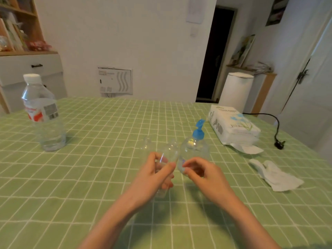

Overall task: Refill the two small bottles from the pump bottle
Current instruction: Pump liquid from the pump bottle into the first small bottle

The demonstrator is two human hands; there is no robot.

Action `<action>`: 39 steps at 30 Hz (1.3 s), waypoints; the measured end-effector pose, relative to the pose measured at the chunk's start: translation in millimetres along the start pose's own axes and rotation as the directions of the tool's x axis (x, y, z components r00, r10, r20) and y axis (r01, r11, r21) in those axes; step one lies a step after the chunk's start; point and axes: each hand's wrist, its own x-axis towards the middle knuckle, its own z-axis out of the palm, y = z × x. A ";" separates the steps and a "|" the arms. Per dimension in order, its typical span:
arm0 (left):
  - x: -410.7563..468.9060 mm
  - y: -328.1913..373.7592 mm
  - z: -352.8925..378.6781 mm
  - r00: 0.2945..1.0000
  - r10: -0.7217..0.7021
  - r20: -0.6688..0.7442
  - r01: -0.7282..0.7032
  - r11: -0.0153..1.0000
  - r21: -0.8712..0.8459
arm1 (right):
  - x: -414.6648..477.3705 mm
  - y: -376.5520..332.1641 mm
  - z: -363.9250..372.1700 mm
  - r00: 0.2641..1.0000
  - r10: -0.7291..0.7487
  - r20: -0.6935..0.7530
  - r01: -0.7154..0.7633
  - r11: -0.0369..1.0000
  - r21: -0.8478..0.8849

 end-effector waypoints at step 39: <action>64.7 6.1 27.5 0.994 0.083 0.070 -0.080 0.996 -0.045 | 167.5 -41.4 -46.2 0.958 0.277 0.079 -0.253 0.940 -0.227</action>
